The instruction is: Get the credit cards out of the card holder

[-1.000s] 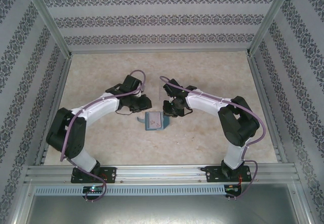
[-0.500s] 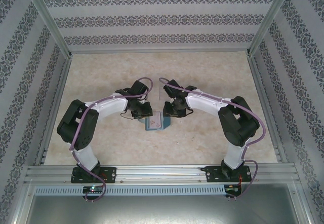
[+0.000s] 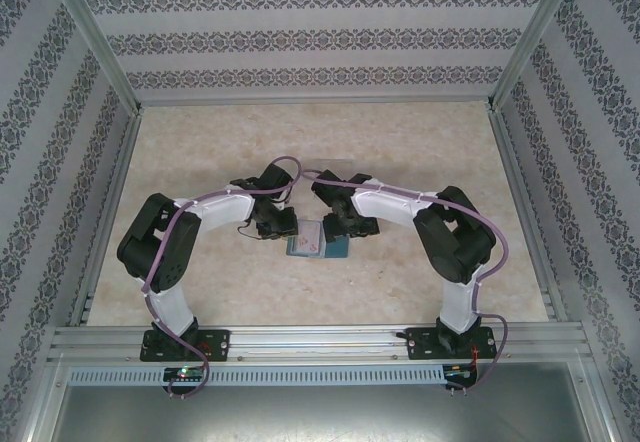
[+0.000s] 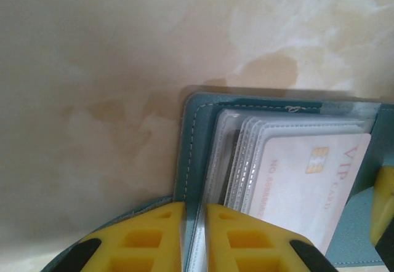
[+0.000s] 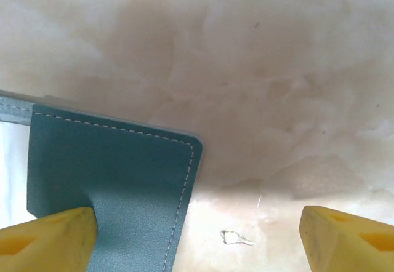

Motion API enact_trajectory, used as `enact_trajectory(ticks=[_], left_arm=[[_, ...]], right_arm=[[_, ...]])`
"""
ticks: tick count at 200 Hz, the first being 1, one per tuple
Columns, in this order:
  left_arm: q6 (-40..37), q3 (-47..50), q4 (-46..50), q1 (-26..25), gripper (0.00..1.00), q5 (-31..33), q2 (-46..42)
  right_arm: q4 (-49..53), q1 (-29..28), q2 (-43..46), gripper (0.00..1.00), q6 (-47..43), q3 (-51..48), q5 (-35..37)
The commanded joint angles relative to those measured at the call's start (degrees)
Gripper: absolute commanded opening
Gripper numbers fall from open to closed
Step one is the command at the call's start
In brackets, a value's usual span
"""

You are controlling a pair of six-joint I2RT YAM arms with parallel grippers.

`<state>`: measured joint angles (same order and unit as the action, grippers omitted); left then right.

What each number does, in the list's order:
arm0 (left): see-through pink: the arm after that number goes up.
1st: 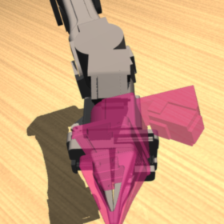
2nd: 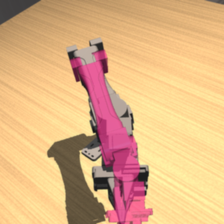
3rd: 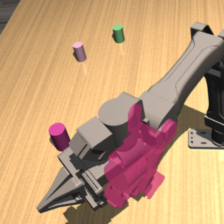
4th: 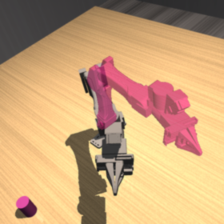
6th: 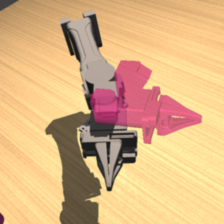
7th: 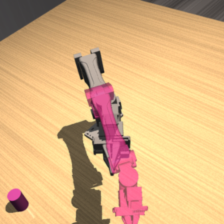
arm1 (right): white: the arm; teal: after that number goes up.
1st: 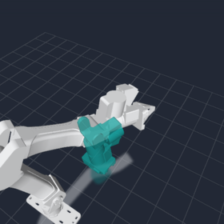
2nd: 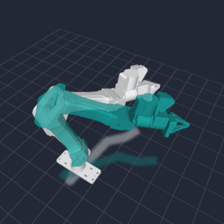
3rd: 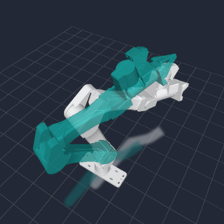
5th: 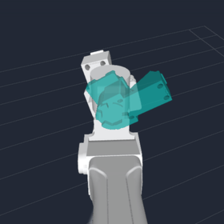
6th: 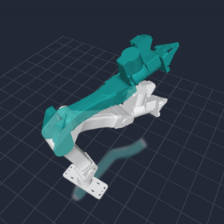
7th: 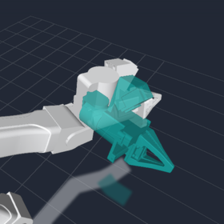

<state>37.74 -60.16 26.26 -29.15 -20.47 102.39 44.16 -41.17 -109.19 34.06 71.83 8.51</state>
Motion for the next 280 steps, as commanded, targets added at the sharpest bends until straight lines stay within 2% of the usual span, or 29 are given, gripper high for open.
enact_trajectory(ticks=[1,41,97,124,177,223,238,280], left_arm=[[-0.74,1.64,1.44,0.01,0.16,1.45,0.09],[-0.4,1.6,0.87,0.01,0.16,1.15,-1.96],[0.72,0.53,1.42,0.19,0.16,-0.27,-4.86],[1.81,0.78,-0.19,0.21,0.16,-1.8,-5.88],[3.73,0.76,-4.26,0.23,0.12,-6.29,-4.46],[4.54,0.92,-6.83,0.17,0.11,-8.59,-1.56],[4.41,1.2,-6.84,0.23,0.11,-8.54,-0.85],[3.73,1.85,-5.44,0.2,0.1,-7.06,-0.33]], right_arm=[[4.32,-0.71,-2.85,0.86,-0.8,0.88,5.81],[2.63,-0.31,3.59,0.85,-0.06,0.25,2.74],[-3.92,3.49,12.01,0.81,1.63,-2.62,-10.69],[-7.38,4.53,14.2,0.74,3.04,-4.04,-17.05],[-13.7,3.93,16.37,0.52,6.55,-4.58,-25.42],[-24.81,3.33,14.46,0.44,12.19,-7.42,-36.75],[-24.56,3.34,13.01,0.41,12.6,-7.76,-37.3],[-20.96,5.51,11.92,0.35,11.78,-11.36,-33.33]])
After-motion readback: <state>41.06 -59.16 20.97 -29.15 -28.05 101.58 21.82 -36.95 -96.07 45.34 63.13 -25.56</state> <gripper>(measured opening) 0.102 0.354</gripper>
